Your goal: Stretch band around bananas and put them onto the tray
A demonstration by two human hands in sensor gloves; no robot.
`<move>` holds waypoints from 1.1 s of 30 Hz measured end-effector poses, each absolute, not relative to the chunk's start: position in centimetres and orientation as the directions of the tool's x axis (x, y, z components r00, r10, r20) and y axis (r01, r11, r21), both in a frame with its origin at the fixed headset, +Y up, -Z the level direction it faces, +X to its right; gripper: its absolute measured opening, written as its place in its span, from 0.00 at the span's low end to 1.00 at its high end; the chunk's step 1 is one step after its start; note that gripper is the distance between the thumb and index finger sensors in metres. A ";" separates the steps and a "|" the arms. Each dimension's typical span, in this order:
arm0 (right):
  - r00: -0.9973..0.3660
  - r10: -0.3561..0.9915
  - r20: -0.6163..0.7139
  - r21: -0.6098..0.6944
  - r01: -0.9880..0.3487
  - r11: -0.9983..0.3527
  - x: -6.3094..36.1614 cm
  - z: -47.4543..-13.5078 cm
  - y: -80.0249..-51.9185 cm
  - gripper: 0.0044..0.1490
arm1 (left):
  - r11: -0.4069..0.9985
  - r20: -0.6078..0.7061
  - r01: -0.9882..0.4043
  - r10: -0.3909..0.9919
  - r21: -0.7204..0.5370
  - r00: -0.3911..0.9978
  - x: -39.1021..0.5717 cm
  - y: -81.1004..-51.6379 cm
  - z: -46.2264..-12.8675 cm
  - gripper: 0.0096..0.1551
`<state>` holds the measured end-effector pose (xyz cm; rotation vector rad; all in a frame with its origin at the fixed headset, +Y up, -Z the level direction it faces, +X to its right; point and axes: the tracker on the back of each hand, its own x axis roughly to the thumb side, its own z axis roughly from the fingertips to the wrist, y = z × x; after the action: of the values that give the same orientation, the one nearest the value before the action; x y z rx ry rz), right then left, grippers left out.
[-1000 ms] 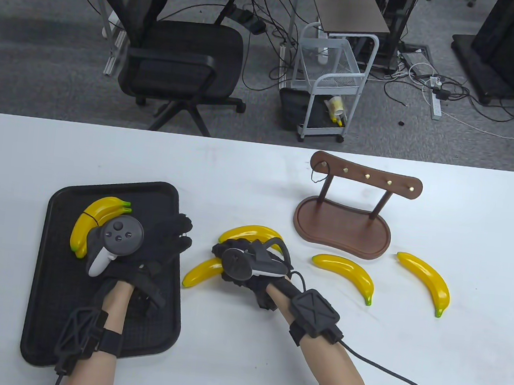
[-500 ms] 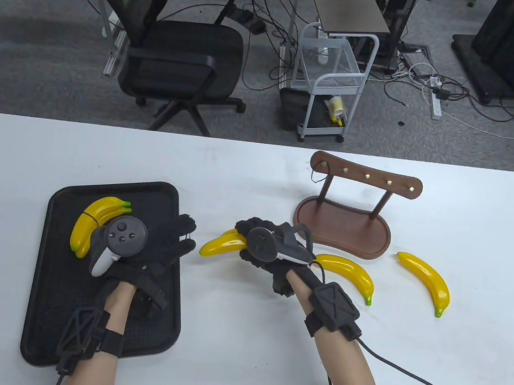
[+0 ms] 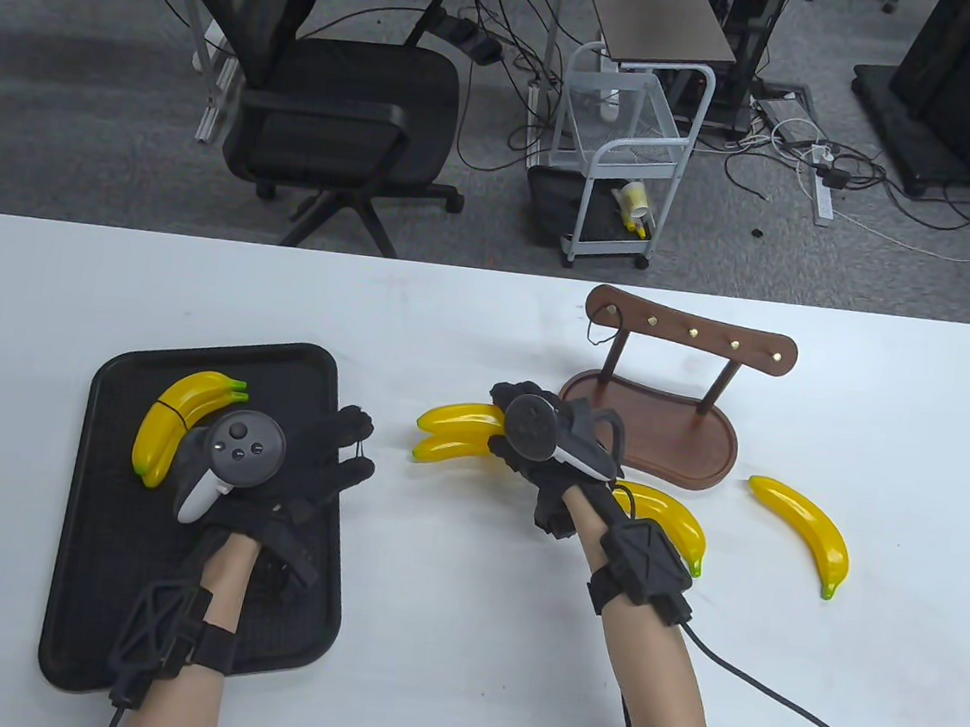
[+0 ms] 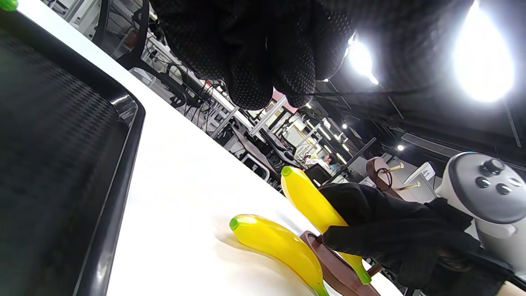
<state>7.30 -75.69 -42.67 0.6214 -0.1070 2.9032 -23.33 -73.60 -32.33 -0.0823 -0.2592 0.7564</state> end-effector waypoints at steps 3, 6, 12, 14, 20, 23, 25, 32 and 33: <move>-0.902 0.171 0.398 -0.018 -0.194 -0.981 7.4 -42.9 -76.5 0.45 | 0.733 0.210 -0.659 0.680 -0.167 0.703 -23.1 -73.6 -32.3 0.40; -0.902 0.182 0.392 -0.003 -0.199 -0.980 7.4 -43.0 -77.1 0.45 | 0.740 0.214 -0.652 0.673 -0.166 0.708 -22.9 -73.5 -32.3 0.41; -0.900 0.188 0.392 0.019 -0.196 -0.980 7.5 -43.0 -77.7 0.45 | 0.737 0.212 -0.655 0.675 -0.165 0.706 -22.9 -73.5 -32.3 0.40; -0.898 0.208 0.388 0.030 -0.213 -0.976 7.6 -43.1 -77.8 0.46 | 0.736 0.212 -0.656 0.676 -0.164 0.706 -22.9 -73.5 -32.3 0.40; -0.887 0.264 0.378 0.084 -0.251 -0.964 7.8 -43.3 -78.3 0.47 | 0.735 0.211 -0.657 0.678 -0.166 0.704 -22.9 -73.5 -32.3 0.39; -0.892 0.258 0.372 0.105 -0.236 -0.966 7.6 -43.4 -78.6 0.48 | 0.734 0.211 -0.658 0.678 -0.166 0.704 -22.9 -73.5 -32.3 0.39; -0.896 0.251 0.366 0.106 -0.228 -0.968 7.5 -43.4 -78.8 0.48 | 0.733 0.210 -0.660 0.680 -0.168 0.702 -22.9 -73.5 -32.3 0.39; -0.908 0.254 0.332 0.151 -0.215 -0.965 6.8 -43.6 -79.4 0.48 | 0.735 0.206 -0.657 0.678 -0.169 0.706 -22.9 -73.6 -32.3 0.38; -0.910 0.250 0.331 0.149 -0.212 -0.966 6.7 -43.6 -79.4 0.48 | 0.734 0.207 -0.658 0.679 -0.169 0.705 -22.9 -73.5 -32.3 0.38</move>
<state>6.74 -79.42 -43.62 0.5149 0.1606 2.8537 -22.95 -73.54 -32.29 -0.0848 -0.2636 0.7439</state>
